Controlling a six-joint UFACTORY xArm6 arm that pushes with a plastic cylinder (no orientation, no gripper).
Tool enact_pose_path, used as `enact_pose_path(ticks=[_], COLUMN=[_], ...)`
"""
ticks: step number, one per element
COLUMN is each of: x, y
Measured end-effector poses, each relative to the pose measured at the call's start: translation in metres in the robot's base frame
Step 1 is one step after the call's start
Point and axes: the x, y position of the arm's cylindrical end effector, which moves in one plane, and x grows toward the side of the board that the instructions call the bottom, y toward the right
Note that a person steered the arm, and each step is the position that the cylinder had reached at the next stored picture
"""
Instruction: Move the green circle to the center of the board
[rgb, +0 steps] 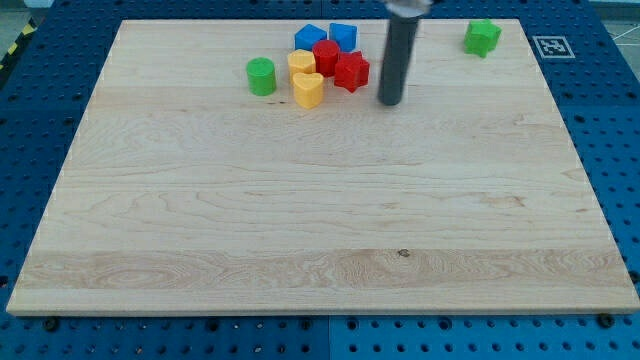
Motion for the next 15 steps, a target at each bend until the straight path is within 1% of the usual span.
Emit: enact_pose_path(ticks=[2, 3, 4, 5, 6, 7, 8, 9, 12, 14, 15], x=[0.038, 0.045, 0.045, 0.041, 0.01, -0.045, -0.107, -0.115, -0.113, -0.091, -0.07], y=[-0.09, -0.127, -0.167, -0.218, -0.245, -0.248, -0.226, -0.222, -0.204, -0.169, -0.158])
